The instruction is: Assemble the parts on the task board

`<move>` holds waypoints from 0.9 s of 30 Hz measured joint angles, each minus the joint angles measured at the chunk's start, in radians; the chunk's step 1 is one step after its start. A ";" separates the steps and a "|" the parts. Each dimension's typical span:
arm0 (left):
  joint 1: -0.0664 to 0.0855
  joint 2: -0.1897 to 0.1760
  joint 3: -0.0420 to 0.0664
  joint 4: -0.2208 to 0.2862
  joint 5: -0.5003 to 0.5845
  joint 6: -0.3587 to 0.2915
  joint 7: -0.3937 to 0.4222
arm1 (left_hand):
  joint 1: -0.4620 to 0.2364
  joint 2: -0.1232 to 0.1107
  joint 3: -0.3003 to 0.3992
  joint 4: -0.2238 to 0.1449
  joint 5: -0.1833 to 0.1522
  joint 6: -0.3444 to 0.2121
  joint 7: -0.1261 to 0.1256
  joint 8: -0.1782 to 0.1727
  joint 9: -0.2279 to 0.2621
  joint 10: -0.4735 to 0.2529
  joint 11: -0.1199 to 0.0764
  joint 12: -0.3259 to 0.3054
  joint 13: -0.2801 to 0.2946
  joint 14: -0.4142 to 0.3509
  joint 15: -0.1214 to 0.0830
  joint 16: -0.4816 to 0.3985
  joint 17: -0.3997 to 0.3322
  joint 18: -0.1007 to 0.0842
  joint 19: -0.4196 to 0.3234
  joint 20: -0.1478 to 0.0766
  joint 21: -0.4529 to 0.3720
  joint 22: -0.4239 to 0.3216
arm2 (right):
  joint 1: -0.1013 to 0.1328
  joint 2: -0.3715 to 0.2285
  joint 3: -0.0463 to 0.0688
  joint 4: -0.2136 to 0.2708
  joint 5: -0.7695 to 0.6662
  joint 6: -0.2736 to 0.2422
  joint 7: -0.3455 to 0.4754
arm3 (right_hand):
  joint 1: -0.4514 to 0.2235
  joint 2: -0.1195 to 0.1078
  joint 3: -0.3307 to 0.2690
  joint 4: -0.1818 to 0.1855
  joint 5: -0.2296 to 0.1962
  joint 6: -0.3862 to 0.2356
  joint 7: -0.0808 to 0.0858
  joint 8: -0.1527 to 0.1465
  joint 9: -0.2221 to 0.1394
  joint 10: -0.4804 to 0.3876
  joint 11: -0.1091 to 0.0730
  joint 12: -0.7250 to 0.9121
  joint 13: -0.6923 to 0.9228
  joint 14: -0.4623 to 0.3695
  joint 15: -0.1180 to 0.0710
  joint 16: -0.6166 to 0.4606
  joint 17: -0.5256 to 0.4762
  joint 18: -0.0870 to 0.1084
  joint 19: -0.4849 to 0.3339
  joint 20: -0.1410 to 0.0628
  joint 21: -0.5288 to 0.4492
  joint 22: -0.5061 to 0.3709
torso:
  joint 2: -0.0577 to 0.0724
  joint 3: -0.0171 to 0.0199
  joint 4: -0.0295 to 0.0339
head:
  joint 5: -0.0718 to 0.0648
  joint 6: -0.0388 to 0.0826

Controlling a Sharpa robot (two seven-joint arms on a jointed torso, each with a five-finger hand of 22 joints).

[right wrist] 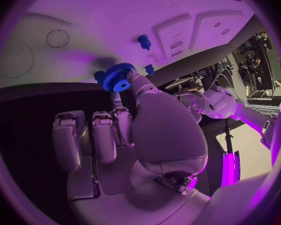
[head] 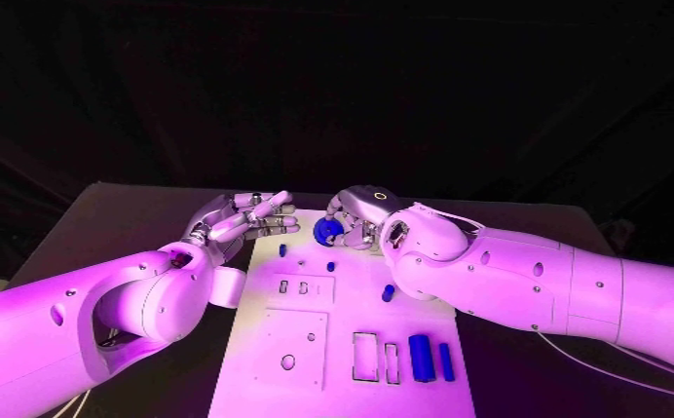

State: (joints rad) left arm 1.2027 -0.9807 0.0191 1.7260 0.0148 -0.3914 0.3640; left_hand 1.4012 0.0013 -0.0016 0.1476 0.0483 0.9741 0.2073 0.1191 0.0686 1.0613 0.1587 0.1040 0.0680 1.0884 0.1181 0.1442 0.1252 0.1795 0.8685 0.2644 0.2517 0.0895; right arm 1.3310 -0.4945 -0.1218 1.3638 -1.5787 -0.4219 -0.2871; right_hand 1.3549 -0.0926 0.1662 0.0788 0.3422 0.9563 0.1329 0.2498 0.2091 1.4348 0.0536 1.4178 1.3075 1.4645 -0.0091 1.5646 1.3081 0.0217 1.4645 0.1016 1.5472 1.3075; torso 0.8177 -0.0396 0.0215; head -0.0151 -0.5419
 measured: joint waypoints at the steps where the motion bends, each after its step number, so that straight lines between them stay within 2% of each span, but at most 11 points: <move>1: 0.000 0.000 0.000 0.000 0.000 0.000 0.000 | 0.000 0.000 0.000 0.000 0.000 0.000 0.000 0.000 0.000 0.000 0.000 0.000 0.000 0.000 0.000 0.000 0.000 0.000 0.000 0.000 0.000 0.000 | -0.002 0.004 0.000 -0.005 0.000 0.001 0.000 | 0.000 0.000 0.001 0.001 0.000 0.000 0.000 0.000 0.000 0.000 0.000 0.000 0.000 0.000 0.000 0.000 0.000 0.000 0.000 0.000 0.000 0.000 | 0.000 0.0000 -0.0002 | 0.000 0.000; 13: 0.000 0.001 0.000 0.000 0.000 0.000 0.001 | 0.000 0.000 0.000 0.000 0.000 0.000 0.000 0.000 0.000 0.000 0.000 0.000 0.000 0.000 0.000 0.000 0.000 0.000 0.000 0.000 0.000 0.000 | -0.013 0.033 -0.003 -0.053 0.001 0.009 0.004 | -0.004 -0.004 0.010 0.004 -0.002 -0.001 0.000 -0.011 -0.002 0.000 0.000 -0.004 0.000 0.000 0.000 0.000 0.000 0.000 0.000 0.000 0.000 0.000 | 0.000 0.0007 -0.0024 | 0.002 -0.005; 16: 0.000 0.001 0.000 0.000 0.000 0.000 0.001 | 0.000 0.000 0.000 0.000 0.000 0.000 0.000 0.000 0.000 0.000 0.000 0.000 0.000 0.000 0.000 0.000 0.000 0.000 0.000 0.000 0.000 0.000 | -0.014 0.039 -0.003 -0.059 0.002 0.009 0.009 | -0.018 -0.009 0.015 0.007 -0.028 -0.012 0.012 -0.027 -0.007 -0.003 0.003 -0.011 0.000 0.000 0.000 0.000 0.000 0.000 0.000 0.000 0.000 0.000 | 0.000 0.0009 -0.0024 | 0.002 -0.005; 18: 0.000 0.001 0.000 0.000 0.000 0.000 0.001 | 0.000 0.000 0.000 0.000 0.000 0.000 0.000 0.000 0.000 0.000 0.000 0.000 0.000 0.000 0.000 0.000 0.000 0.000 0.000 0.000 0.000 0.000 | -0.015 0.041 -0.003 -0.066 0.004 0.009 0.010 | -0.032 -0.008 0.015 0.010 -0.064 -0.030 0.017 -0.042 -0.014 -0.010 0.010 -0.015 0.000 0.000 0.000 0.000 0.000 0.000 0.000 0.000 0.000 0.000 | 0.000 0.0009 -0.0024 | 0.002 -0.005; 21: 0.000 0.001 0.000 0.000 0.000 0.000 0.001 | 0.000 0.000 0.000 0.000 0.000 0.000 0.000 0.000 0.000 0.000 0.000 0.000 0.000 0.000 0.000 0.000 0.000 0.000 0.000 0.000 0.000 0.000 | -0.015 0.042 -0.004 -0.073 0.007 0.010 0.012 | -0.045 -0.021 0.004 0.021 -0.112 -0.050 0.025 -0.063 -0.024 -0.016 0.016 -0.017 0.000 0.004 0.004 0.000 0.000 0.000 0.000 0.000 0.000 0.000 | 0.000 0.0012 -0.0024 | 0.001 -0.005; 27: 0.000 0.001 0.000 -0.001 0.000 0.000 0.000 | 0.000 0.000 0.000 0.000 0.000 0.000 0.000 0.000 0.000 0.000 0.000 0.000 0.000 0.000 0.000 0.000 0.001 0.000 0.000 0.000 0.000 0.000 | -0.015 0.043 -0.004 -0.075 0.015 0.013 0.015 | -0.071 -0.037 -0.021 0.046 -0.131 -0.063 0.031 -0.084 -0.030 -0.020 0.020 -0.022 0.000 0.003 0.010 0.000 0.000 0.000 0.002 0.006 -0.004 0.001 | -0.001 0.0012 -0.0025 | 0.001 -0.007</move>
State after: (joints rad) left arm 1.2030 -0.9800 0.0191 1.7255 0.0149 -0.3912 0.3645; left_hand 1.4013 0.0013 -0.0015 0.1476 0.0483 0.9741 0.2073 0.1191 0.0686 1.0613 0.1587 0.1040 0.0680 1.0884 0.1181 0.1442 0.1262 0.1794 0.8685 0.2644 0.2517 0.0896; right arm 1.3163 -0.4518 -0.1262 1.2883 -1.5634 -0.4085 -0.2717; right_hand 1.2843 -0.1292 0.1452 0.1249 0.2108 0.8934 0.1637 0.1659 0.1787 1.4148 0.0734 1.3954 1.3073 1.4671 0.0008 1.5645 1.3078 0.0219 1.4662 0.1073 1.5429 1.3081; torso 0.8171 -0.0384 0.0190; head -0.0139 -0.5487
